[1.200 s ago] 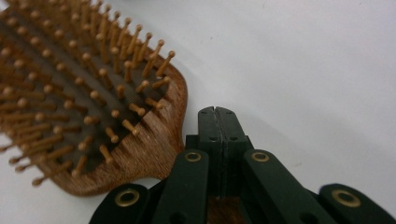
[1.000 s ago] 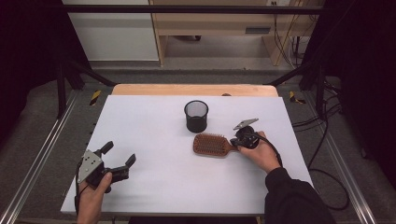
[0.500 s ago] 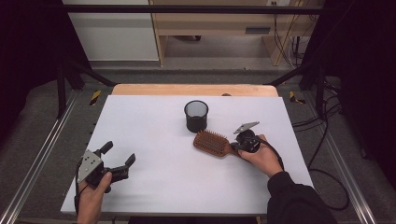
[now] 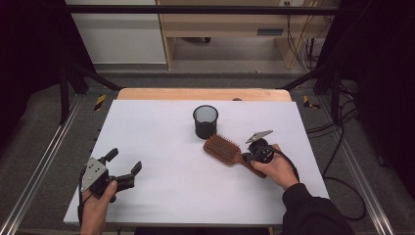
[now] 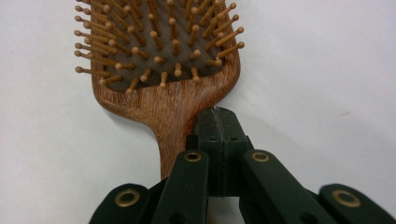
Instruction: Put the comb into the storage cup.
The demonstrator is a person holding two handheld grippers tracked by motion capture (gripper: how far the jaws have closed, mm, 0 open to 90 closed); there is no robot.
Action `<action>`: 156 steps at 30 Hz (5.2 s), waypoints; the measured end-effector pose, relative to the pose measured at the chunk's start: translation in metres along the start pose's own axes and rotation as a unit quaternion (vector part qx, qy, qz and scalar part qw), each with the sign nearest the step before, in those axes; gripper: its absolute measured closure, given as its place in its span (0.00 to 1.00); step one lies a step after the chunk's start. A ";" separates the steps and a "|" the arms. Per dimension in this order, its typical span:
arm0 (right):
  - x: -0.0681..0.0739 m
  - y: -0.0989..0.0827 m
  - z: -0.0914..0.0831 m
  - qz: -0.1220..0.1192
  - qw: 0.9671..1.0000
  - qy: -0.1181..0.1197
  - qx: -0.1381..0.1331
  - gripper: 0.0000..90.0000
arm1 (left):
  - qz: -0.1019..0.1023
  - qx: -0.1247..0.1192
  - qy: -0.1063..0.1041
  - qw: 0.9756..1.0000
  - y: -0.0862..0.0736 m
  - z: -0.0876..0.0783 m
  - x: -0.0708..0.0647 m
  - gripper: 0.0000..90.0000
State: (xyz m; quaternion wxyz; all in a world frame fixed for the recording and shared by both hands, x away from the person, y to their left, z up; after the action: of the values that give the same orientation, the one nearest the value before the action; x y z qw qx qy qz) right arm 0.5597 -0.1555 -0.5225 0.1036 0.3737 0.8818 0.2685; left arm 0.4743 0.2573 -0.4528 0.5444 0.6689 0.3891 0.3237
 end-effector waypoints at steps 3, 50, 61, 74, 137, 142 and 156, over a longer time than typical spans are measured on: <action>0.001 -0.001 -0.001 0.004 1.000 0.003 0.003 1.00 | 0.000 0.000 0.000 1.000 0.000 0.000 0.000 0.04; 0.032 0.002 -0.015 0.019 0.998 -0.011 0.058 0.13 | -0.001 0.000 0.001 1.000 0.000 -0.001 0.001 0.04; 0.035 0.000 -0.009 0.005 0.996 -0.009 0.088 0.46 | -0.001 -0.001 0.001 1.000 0.000 -0.001 0.001 0.04; 0.036 0.003 -0.004 0.000 0.995 -0.013 0.103 0.67 | 0.000 0.000 0.001 1.000 0.000 -0.001 0.000 0.04; 0.069 0.042 -0.046 -0.003 0.985 0.006 -0.174 0.81 | -0.030 0.010 -0.124 0.992 0.085 0.083 -0.102 0.06; 0.069 0.044 -0.048 0.002 0.982 0.007 -0.191 0.81 | -0.042 0.011 -0.120 0.992 0.090 0.086 -0.108 0.06; 0.077 0.048 -0.056 0.009 0.973 0.005 -0.231 0.81 | -0.077 0.024 -0.148 0.986 0.095 0.109 -0.136 0.05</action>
State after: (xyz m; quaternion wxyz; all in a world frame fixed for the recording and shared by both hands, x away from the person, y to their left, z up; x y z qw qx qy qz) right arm 0.5132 -0.0949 -0.4485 0.1801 0.3460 0.7932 0.4677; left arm 0.5170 0.0767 -0.3823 0.6031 0.6902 0.3621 0.1694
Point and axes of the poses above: each handheld gripper's, and its own axes: z roughly forward along the jaws, y roughly out of its top, x roughly to its left, the point moved 7 cm from there along z, roughly forward along the jaws, and after that the axes turned 4 degrees about x, right-handed, at the moved point
